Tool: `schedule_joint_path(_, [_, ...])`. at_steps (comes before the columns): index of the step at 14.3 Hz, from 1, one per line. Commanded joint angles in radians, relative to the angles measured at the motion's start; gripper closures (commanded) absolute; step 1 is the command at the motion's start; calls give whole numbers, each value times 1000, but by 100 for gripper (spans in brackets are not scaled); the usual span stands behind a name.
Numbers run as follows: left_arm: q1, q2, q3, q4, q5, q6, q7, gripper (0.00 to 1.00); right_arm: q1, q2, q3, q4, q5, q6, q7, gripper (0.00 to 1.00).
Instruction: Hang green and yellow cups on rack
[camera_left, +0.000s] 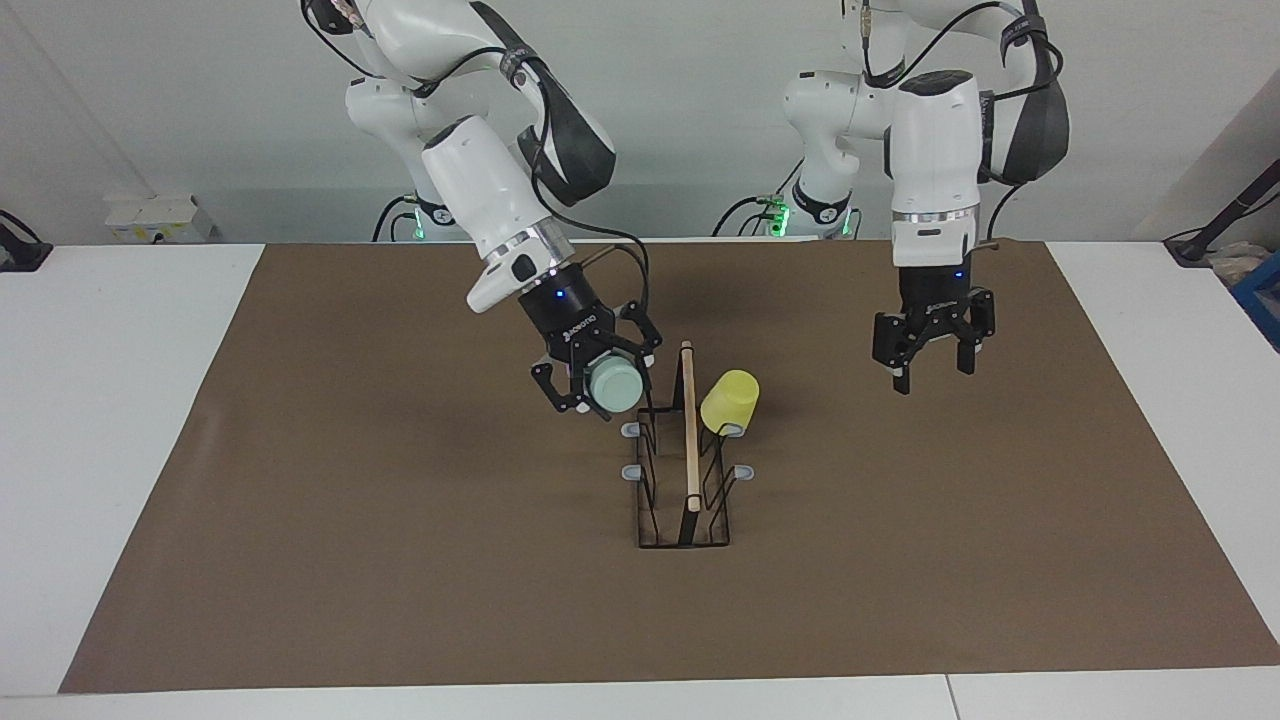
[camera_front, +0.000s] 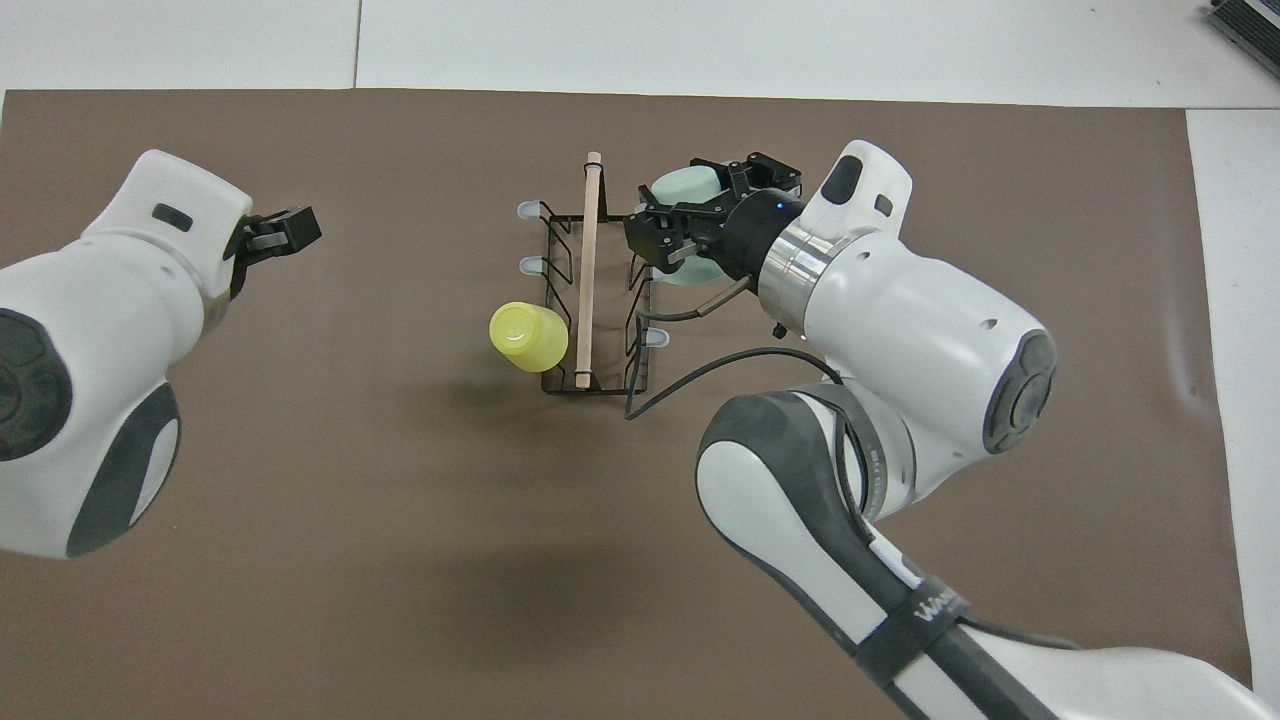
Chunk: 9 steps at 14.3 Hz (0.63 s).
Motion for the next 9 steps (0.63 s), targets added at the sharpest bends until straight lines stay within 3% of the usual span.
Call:
schedule_joint_path(1, [56,-53,-2,6,-145,-94,222,0,10,-27,29,-94,42,148,-17,100])
schedule_joint_path(5, [171,-38,-1,191,-375,-393,582,0,8,-22,60,-93,39,157,-135,100])
schedule_joint_path(9, [274,28,1,391,-448,-649,753,0,-3,-19,107,-82,74,125,-132,100])
